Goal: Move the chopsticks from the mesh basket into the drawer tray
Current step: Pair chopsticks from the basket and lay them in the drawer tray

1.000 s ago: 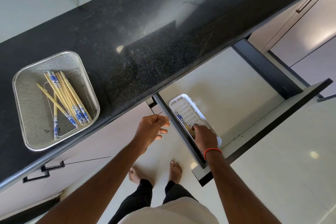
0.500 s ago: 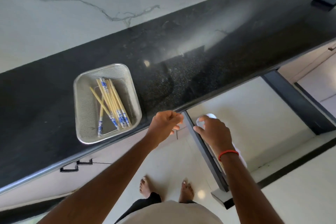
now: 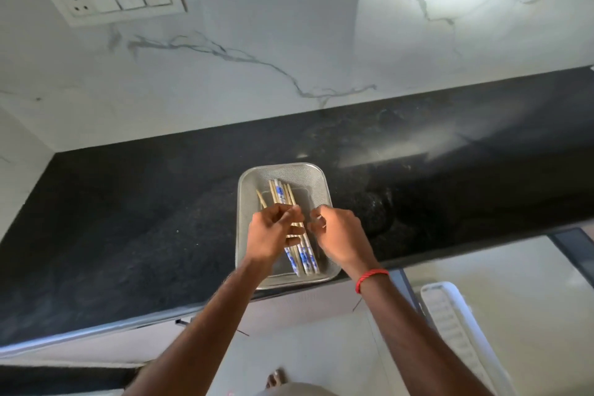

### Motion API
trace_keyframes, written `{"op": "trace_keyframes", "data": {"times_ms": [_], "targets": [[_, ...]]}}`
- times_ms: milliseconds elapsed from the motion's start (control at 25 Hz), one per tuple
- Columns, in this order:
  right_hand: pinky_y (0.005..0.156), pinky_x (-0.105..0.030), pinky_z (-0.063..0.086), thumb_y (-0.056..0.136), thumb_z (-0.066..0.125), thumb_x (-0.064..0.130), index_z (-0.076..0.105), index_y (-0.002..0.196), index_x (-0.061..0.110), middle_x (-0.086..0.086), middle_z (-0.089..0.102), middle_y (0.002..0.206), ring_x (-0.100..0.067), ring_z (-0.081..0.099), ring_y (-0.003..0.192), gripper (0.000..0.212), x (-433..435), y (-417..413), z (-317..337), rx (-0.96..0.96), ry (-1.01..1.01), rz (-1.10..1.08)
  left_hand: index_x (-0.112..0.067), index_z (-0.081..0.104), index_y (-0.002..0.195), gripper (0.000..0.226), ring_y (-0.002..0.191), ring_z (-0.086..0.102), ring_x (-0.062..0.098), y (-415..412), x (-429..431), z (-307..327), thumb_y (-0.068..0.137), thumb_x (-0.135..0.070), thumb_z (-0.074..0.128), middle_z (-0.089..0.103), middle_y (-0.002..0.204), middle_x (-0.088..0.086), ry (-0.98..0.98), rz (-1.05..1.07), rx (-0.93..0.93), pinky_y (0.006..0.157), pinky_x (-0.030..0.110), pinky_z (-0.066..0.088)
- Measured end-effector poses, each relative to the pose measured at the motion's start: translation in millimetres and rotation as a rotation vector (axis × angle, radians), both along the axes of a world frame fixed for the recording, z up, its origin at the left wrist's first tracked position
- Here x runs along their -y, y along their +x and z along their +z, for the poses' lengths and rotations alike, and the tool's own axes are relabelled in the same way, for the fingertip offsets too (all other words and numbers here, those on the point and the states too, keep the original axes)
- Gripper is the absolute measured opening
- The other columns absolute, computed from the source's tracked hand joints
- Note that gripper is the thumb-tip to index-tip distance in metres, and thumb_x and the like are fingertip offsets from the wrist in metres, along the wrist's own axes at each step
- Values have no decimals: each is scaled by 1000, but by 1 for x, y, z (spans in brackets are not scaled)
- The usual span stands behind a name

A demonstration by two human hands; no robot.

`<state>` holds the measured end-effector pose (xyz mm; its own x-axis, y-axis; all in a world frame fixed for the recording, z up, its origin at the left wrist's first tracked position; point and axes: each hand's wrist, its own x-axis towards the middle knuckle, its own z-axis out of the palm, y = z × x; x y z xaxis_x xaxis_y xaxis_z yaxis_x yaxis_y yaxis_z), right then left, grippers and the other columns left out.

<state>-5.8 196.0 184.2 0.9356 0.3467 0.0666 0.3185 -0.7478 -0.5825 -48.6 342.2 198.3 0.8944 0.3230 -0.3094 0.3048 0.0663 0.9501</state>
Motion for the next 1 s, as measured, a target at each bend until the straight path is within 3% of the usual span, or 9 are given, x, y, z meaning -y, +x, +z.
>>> {"op": "trace_keyframes", "data": {"times_ms": [160,280,400,560,640,720,800,880,1000], "targets": [[80,-40,53,89,59,12,63,110,9,-19,72,102,-38,66,100,22,-38,2,-19,-77,-198,38,-5,73,98,22,72,73,21,-1,-39,-4,97,-24,64,78,89,11,-56,86,-3,65,34,61],[78,-39,54,92,56,5,62,111,8,-18,70,104,-36,66,100,20,-48,-1,-29,-86,-257,1,-5,73,96,21,70,74,19,-3,-55,-5,98,-23,63,78,84,6,-86,77,-2,70,36,62],[72,-40,59,88,65,8,64,101,7,-13,72,94,-31,69,90,13,-52,3,-34,-108,-225,-85,-4,73,96,21,67,72,18,-4,-70,-11,97,-23,64,78,82,4,-121,45,-8,66,33,62],[66,-36,58,85,63,5,66,88,7,-11,72,88,-32,70,84,5,-51,3,-26,-71,-310,-153,-7,72,95,20,75,70,24,-4,-79,-18,97,-24,64,77,95,12,-151,-18,-38,71,39,61],[67,-32,58,85,65,8,71,96,12,-6,75,89,-27,72,84,13,-49,-1,-16,-23,-199,-196,-7,72,98,23,75,70,24,-4,-80,-17,98,-28,62,76,98,14,-178,-65,-62,73,42,61],[72,-30,59,85,68,7,74,101,14,-1,76,89,-17,72,83,18,-52,-1,-5,-15,40,-181,-6,71,104,35,74,70,24,-2,-84,-14,100,-37,57,75,97,13,-213,-114,-103,71,41,61],[80,-30,59,83,71,2,75,98,15,2,75,90,-9,70,84,21,-57,6,2,13,212,-112,-4,70,108,49,76,72,27,2,-88,-12,99,-48,51,76,97,15,-288,-142,-146,68,41,61],[92,-28,53,80,72,0,77,92,19,2,72,101,-9,63,100,23,-63,12,2,94,217,-35,-1,70,109,56,78,73,30,3,-91,-13,98,-53,52,76,94,16,-336,-198,-171,66,41,63],[101,-22,41,83,67,2,77,93,25,2,56,130,-12,48,123,26,-72,14,-2,152,99,41,7,66,112,46,73,74,27,3,-91,-16,95,-36,63,76,90,16,-344,-341,-176,64,37,64]]}}
